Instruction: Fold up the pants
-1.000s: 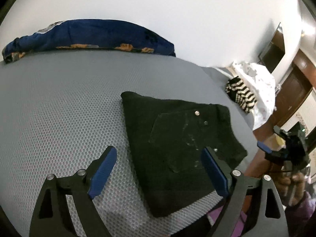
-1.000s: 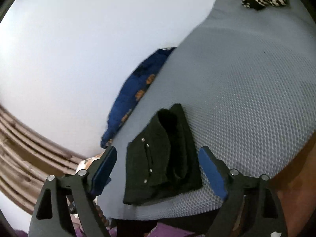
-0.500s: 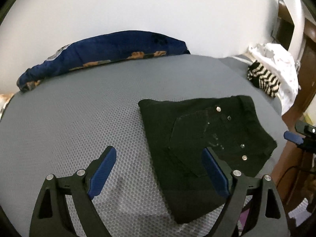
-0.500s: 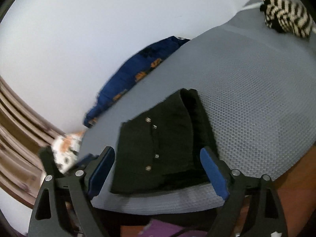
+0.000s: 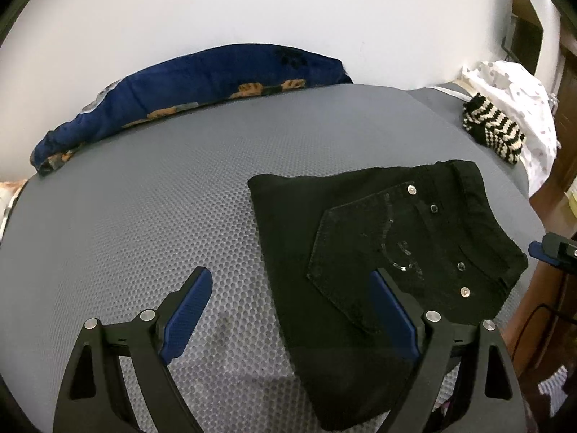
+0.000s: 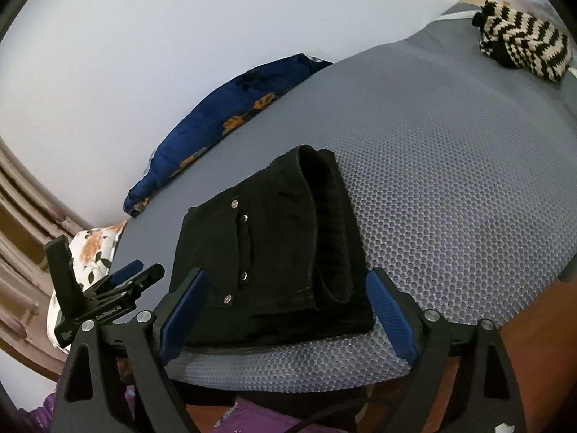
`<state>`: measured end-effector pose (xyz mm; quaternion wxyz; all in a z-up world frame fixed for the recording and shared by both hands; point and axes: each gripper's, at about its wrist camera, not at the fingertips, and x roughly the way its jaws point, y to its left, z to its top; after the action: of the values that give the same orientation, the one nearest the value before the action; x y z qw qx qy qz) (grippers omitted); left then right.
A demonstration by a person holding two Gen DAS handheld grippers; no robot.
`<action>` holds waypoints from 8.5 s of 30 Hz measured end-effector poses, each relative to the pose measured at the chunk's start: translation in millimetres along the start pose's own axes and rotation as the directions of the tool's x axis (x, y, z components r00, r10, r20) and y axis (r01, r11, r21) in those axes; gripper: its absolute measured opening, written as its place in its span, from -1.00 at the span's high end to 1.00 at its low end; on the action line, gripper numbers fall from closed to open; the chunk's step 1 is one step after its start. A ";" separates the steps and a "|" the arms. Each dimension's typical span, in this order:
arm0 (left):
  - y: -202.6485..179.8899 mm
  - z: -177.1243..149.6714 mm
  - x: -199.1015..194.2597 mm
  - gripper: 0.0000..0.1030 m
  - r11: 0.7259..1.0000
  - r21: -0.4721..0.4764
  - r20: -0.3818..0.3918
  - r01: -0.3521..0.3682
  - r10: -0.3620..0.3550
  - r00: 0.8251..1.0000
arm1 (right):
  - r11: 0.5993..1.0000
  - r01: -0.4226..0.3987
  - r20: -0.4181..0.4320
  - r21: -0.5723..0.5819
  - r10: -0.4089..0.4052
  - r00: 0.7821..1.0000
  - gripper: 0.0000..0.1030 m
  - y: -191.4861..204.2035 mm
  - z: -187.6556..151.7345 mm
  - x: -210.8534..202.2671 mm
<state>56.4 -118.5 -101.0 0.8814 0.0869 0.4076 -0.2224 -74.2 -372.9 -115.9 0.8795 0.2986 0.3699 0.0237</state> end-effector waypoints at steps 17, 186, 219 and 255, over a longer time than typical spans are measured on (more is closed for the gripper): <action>6.8 15.9 48.4 -0.82 1.000 -0.022 -0.077 0.012 -0.013 0.997 | 0.993 -0.010 -0.085 -0.121 -0.001 0.996 -0.81 -13.2 40.2 30.0; 319.5 98.3 49.6 0.67 0.951 -0.306 0.127 0.032 0.008 0.992 | 0.880 -0.456 -0.375 -0.135 0.380 0.846 0.52 202.3 95.3 270.8; 344.1 83.4 91.7 0.26 0.941 -0.335 0.068 -0.047 0.074 0.995 | 0.901 -0.397 -0.347 -0.173 0.322 0.881 0.48 203.3 92.2 298.7; 315.1 54.8 37.2 -0.76 0.872 -0.350 0.038 -0.341 0.377 0.925 | 0.881 -0.166 -0.019 -0.443 0.176 0.984 -0.75 273.2 22.7 187.0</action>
<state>260.7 130.4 -102.2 0.9293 -0.0030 0.3691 0.0142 125.5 -111.1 -74.2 0.9227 0.1223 0.3172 0.1816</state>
